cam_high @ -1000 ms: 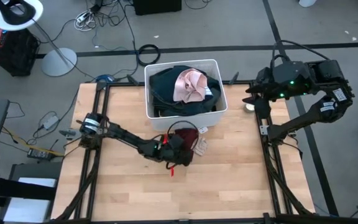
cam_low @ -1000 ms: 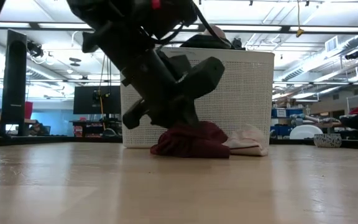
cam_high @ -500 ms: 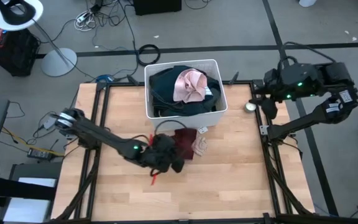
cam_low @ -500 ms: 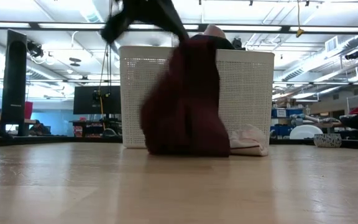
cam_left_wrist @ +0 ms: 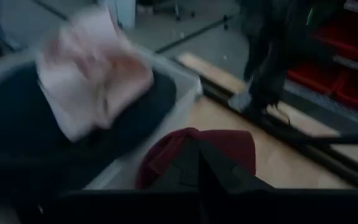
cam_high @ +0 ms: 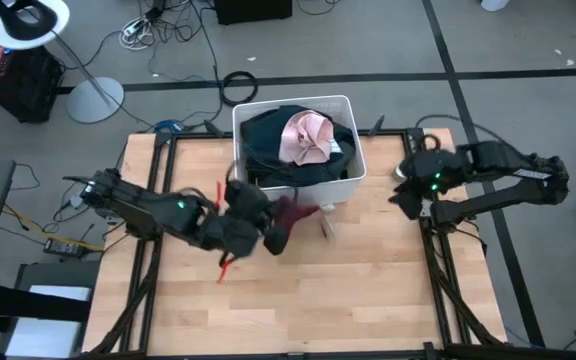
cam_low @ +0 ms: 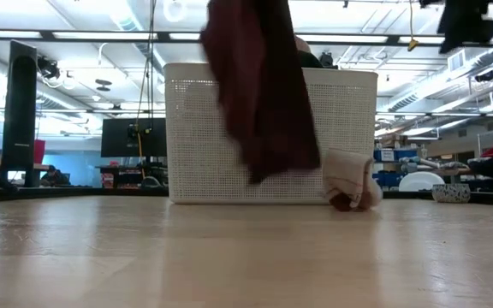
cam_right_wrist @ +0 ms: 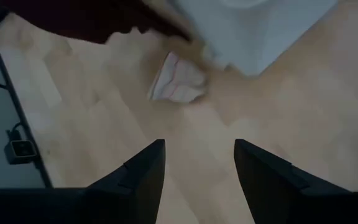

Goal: Sort clothes
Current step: Put the red underwear into the white bin

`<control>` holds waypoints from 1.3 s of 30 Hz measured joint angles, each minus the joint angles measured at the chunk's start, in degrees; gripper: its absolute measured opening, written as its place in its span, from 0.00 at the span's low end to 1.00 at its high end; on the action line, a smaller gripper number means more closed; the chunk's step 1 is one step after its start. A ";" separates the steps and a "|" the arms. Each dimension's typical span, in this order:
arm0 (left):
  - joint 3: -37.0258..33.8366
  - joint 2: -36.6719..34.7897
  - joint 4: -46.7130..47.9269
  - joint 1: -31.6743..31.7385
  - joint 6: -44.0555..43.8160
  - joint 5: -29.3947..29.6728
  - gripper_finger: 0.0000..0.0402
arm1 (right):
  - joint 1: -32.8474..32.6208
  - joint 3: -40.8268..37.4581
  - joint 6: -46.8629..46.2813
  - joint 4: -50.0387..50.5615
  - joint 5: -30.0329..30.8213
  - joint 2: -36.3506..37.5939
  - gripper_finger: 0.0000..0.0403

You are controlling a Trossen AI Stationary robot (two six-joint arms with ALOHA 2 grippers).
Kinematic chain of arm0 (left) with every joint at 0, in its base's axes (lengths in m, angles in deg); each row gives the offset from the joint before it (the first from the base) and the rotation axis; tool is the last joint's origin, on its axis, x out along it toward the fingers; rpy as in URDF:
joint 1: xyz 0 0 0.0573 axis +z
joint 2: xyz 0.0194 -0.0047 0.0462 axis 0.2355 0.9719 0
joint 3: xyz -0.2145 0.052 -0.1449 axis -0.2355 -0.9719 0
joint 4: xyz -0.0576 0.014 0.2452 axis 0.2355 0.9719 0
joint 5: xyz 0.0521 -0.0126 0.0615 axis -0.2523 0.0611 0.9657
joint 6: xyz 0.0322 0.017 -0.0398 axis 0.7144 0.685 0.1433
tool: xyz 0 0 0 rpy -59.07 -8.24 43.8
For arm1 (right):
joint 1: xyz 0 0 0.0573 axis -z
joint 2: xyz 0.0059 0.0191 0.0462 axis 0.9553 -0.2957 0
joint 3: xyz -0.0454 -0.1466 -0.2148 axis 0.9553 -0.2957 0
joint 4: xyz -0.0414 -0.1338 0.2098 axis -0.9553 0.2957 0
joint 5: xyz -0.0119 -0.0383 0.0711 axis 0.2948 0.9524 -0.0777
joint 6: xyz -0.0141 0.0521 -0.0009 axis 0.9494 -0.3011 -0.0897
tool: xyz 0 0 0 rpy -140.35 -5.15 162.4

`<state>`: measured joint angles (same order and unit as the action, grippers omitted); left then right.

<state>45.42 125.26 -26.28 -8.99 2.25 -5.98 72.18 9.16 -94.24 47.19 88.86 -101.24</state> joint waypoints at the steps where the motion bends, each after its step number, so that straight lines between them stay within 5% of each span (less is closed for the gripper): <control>1: 2.20 -0.01 0.96 0.61 1.80 0.36 0.00 | -0.61 -2.45 -1.60 -1.69 -0.63 0.64 0.48; 9: 18.15 -0.02 3.55 7.85 20.03 1.59 0.00 | -9.55 -17.44 -12.34 -18.82 -2.70 1.03 0.46; 18: 27.93 -0.02 -4.29 19.82 39.15 -0.94 0.00 | -18.27 -22.37 -18.03 -34.17 3.84 -6.25 0.46; 25: 28.04 0.28 -8.10 27.77 46.80 -4.12 0.00 | -20.35 -22.37 -18.57 -39.77 7.56 -13.19 0.46; 30: 26.83 0.81 -0.33 30.64 44.07 -9.44 0.01 | -20.28 -22.37 -22.56 -43.11 11.38 -16.87 0.46; 39: 10.79 1.18 2.14 35.02 43.77 -22.71 0.10 | -17.98 -22.37 -29.01 -48.34 15.99 -19.20 0.46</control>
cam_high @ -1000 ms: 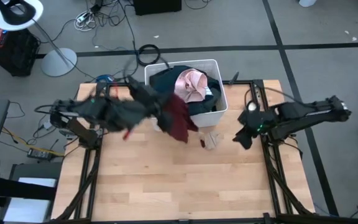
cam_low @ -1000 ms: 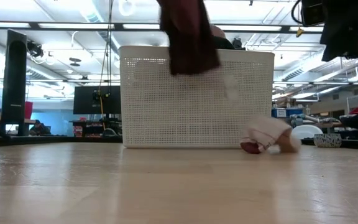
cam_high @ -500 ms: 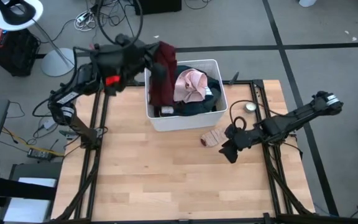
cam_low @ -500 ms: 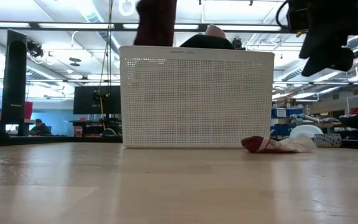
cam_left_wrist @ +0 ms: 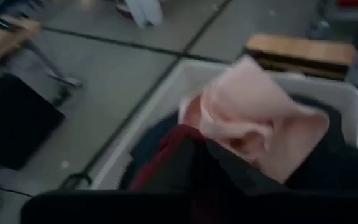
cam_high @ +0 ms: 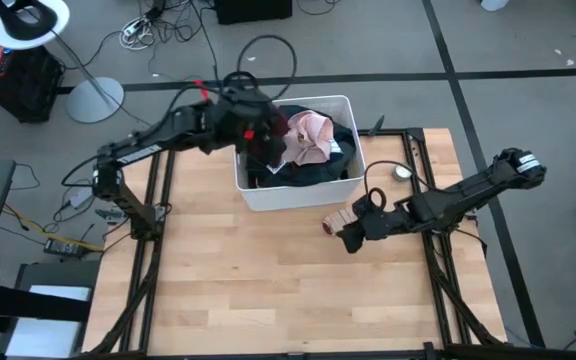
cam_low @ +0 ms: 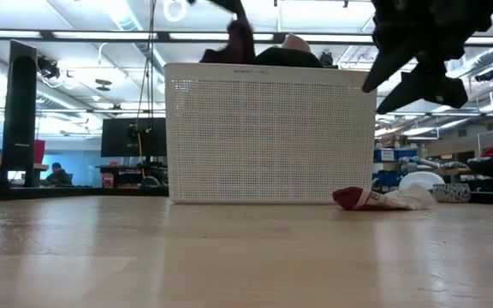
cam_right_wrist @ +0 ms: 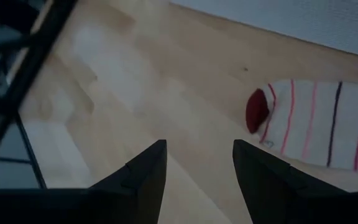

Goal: Sort clothes
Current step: Put the red underwear into the white bin, then put the pink sock into the white bin

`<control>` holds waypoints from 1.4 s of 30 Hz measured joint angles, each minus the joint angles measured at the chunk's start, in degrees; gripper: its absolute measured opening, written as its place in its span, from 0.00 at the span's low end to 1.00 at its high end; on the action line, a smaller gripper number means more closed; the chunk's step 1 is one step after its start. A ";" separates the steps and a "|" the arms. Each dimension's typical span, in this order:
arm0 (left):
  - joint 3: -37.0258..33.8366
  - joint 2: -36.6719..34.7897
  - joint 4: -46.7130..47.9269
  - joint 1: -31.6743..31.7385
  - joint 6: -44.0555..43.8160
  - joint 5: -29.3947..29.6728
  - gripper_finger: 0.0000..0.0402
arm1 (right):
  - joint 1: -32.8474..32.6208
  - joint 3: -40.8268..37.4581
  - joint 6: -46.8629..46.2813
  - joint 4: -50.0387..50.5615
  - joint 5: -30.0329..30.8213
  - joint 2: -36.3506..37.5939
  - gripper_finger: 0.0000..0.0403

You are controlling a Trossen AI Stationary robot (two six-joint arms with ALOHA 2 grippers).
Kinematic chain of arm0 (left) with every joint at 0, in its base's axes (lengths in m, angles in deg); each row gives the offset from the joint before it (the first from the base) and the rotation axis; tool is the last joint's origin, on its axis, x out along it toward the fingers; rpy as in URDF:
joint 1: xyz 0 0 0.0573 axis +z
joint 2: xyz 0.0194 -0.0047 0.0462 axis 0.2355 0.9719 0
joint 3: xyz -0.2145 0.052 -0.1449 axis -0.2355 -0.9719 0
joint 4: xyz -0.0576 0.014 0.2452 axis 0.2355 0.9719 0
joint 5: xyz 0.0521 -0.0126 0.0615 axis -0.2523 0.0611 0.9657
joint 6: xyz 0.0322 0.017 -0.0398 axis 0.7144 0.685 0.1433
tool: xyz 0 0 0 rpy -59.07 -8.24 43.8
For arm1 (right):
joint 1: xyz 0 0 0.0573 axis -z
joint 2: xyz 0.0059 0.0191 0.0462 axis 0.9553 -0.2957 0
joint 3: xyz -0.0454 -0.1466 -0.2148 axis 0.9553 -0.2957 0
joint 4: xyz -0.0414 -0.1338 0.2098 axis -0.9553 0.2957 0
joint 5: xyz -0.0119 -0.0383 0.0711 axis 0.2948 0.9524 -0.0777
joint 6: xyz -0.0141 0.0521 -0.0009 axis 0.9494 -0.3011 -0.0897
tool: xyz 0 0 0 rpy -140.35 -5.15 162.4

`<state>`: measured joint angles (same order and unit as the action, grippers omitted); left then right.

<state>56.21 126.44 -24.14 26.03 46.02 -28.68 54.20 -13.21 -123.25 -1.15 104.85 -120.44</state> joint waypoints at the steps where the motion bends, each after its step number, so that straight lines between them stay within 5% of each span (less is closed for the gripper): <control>1: -1.30 -0.05 -0.17 0.86 0.00 -2.20 0.12 | 0.36 0.00 -0.63 -0.33 0.04 -0.02 0.46; 11: -3.40 -0.42 6.10 7.49 6.28 -16.69 0.33 | 2.98 0.00 -5.53 -2.34 0.17 -0.02 0.46; 16: -0.34 -2.10 9.89 7.87 10.97 -18.31 0.34 | 3.49 0.00 -6.40 -2.14 0.17 0.00 0.46; 23: -3.96 -9.16 8.86 8.35 11.48 -29.25 0.34 | 2.40 0.00 -9.14 5.96 -0.56 -0.02 0.42; 32: -24.06 -24.96 -0.79 9.72 7.00 -29.44 0.34 | -1.35 0.02 -9.46 10.54 -2.27 -0.80 0.37; 42: -44.44 -41.96 -14.48 9.74 -4.16 -27.44 0.34 | -0.46 0.04 -7.12 11.43 -0.10 -12.44 0.40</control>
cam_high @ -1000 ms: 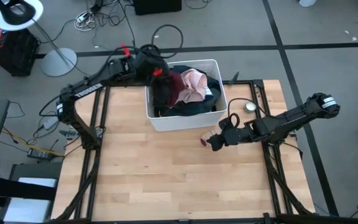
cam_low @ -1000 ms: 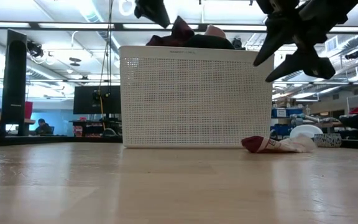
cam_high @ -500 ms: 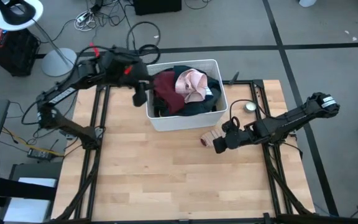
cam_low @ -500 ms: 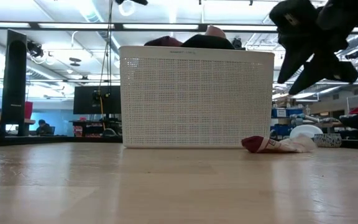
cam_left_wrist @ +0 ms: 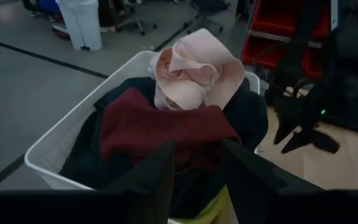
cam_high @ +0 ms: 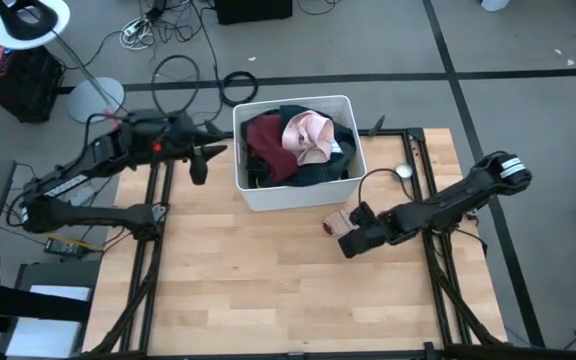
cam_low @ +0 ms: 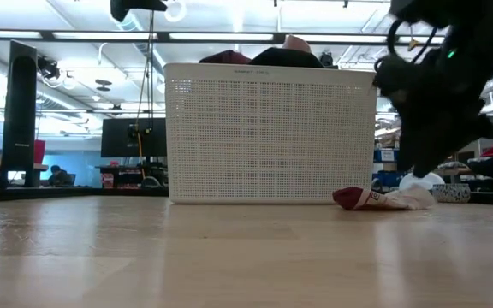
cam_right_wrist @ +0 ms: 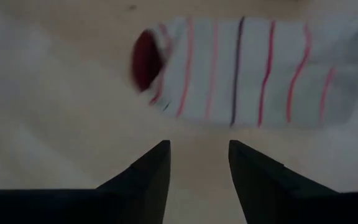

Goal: Sort clothes
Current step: Put the pink sock into the white bin

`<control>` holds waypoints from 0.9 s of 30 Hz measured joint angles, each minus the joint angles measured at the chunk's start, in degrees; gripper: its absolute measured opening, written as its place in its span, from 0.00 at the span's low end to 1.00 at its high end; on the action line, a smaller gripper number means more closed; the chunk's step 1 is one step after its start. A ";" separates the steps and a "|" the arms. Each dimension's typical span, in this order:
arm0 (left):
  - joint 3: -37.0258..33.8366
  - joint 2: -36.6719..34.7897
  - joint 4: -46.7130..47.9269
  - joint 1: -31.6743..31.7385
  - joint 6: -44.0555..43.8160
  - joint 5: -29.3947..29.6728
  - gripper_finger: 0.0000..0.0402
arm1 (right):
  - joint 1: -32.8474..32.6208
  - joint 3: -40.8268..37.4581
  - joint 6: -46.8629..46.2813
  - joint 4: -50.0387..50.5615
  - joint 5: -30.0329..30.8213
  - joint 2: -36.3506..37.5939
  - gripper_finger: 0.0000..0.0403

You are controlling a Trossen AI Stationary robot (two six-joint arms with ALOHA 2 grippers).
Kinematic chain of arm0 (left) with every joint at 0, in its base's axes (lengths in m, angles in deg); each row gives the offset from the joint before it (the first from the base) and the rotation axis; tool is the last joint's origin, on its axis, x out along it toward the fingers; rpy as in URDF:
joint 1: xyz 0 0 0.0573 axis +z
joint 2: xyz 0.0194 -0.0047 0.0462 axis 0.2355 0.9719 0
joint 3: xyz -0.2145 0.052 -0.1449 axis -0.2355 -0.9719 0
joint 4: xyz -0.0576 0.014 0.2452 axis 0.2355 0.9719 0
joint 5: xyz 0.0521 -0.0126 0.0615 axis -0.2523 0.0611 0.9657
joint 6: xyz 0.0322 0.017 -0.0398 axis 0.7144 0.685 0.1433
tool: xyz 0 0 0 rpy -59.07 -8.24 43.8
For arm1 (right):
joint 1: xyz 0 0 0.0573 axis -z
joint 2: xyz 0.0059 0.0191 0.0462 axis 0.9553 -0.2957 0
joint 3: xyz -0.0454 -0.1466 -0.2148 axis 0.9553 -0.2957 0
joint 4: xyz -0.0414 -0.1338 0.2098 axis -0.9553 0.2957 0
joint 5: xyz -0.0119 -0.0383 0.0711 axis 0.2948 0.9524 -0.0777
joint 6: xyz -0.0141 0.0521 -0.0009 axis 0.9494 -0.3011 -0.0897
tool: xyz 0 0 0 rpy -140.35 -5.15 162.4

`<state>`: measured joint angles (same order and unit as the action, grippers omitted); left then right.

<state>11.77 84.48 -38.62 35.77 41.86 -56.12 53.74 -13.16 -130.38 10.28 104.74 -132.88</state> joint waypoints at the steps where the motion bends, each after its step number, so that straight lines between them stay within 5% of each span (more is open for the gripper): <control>1: -0.91 -0.96 -0.56 -0.01 -0.42 0.12 0.34 | 0.51 0.00 0.37 -0.35 0.79 -1.17 0.42; 11: -1.94 -2.91 -1.21 -0.02 -5.00 -0.30 0.34 | 3.34 0.02 5.17 -7.18 16.47 -12.56 0.62; 17: -1.94 -2.91 -2.09 -0.02 -7.67 -1.26 0.34 | 4.22 0.41 1.65 -14.94 18.65 -22.32 0.64; 22: -1.94 -2.90 -3.57 -0.04 -8.11 -3.18 0.34 | 1.81 1.64 0.38 -21.33 20.51 -23.98 0.37; 25: -1.94 -2.89 -3.74 -0.04 -8.07 -3.69 0.34 | 0.80 3.83 4.74 -21.21 14.61 -21.86 0.09; 27: -1.94 -2.89 -3.76 -0.04 -7.66 -3.71 0.34 | 0.39 5.59 12.07 -21.22 10.82 -20.16 0.04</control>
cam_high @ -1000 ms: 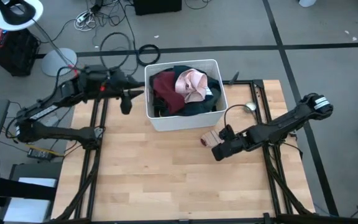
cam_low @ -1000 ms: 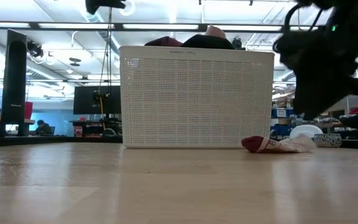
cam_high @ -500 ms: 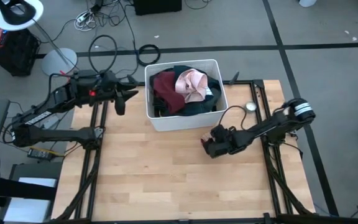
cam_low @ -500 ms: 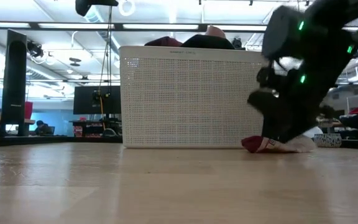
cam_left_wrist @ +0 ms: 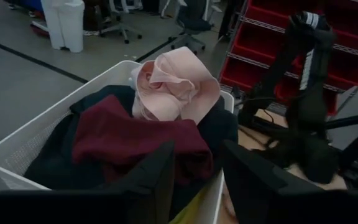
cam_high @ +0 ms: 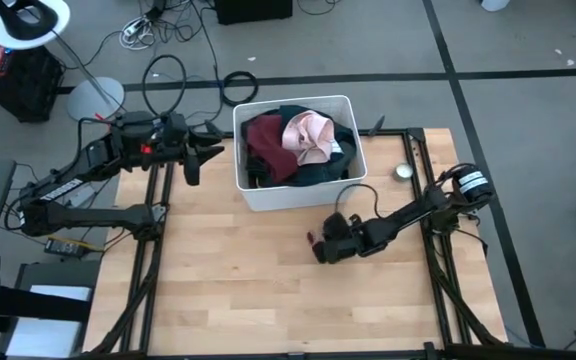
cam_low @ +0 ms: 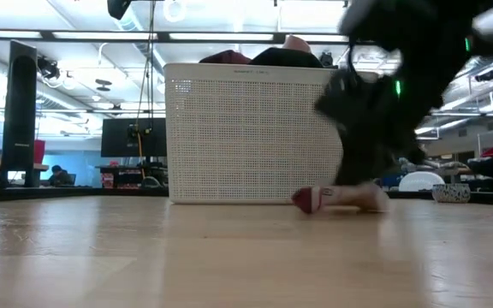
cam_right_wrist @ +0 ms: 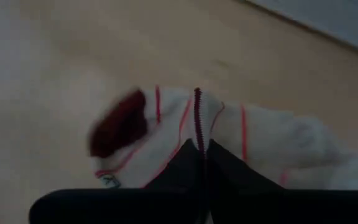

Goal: Sort clothes
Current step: Put the pink sock into the white bin

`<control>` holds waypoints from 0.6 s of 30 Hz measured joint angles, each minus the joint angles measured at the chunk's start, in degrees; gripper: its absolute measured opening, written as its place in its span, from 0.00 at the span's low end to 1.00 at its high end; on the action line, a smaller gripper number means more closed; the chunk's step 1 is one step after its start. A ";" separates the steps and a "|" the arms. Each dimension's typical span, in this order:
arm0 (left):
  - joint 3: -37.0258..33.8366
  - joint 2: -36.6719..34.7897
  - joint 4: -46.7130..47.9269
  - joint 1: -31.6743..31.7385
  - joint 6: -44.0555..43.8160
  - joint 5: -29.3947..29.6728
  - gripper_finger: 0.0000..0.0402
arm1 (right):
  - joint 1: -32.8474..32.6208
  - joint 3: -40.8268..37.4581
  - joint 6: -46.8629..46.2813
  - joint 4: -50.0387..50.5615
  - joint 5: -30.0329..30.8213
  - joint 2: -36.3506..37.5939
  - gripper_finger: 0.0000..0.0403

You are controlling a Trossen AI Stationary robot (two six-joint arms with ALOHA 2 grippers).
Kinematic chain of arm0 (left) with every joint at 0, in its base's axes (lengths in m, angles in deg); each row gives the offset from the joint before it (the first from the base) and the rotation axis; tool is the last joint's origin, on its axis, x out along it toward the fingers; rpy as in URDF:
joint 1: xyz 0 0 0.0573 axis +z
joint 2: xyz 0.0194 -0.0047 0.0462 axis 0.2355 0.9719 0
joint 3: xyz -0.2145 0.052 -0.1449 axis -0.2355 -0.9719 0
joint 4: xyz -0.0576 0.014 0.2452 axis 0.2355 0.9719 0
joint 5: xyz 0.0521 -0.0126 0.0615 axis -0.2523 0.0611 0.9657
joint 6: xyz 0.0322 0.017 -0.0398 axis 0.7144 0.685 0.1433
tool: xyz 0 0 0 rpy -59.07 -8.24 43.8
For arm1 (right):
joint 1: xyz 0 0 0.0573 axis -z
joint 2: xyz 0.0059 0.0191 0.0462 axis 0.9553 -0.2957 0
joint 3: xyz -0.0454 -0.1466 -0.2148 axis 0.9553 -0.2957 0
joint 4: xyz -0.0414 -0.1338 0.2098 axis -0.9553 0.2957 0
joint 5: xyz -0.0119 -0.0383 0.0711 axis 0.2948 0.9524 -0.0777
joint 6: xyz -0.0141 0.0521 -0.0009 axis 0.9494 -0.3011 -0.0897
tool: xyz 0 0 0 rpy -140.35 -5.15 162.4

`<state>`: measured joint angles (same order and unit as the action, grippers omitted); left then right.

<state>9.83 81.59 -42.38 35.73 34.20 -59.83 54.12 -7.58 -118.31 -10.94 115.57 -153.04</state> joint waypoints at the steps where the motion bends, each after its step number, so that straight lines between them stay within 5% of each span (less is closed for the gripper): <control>1: 0.00 0.00 -0.03 0.00 0.27 0.04 0.34 | -0.13 1.27 3.70 0.18 -1.14 1.05 0.04; 8: 0.00 0.00 -4.12 0.02 4.53 6.54 0.34 | 1.49 9.19 26.08 1.52 -0.15 8.27 0.02; 18: 0.00 0.04 -5.64 0.00 7.94 10.94 0.34 | 7.77 19.06 39.87 14.37 0.51 14.08 0.01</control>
<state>9.83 81.64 -48.02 35.73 42.14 -48.89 61.89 11.48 -78.44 3.43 116.08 -138.95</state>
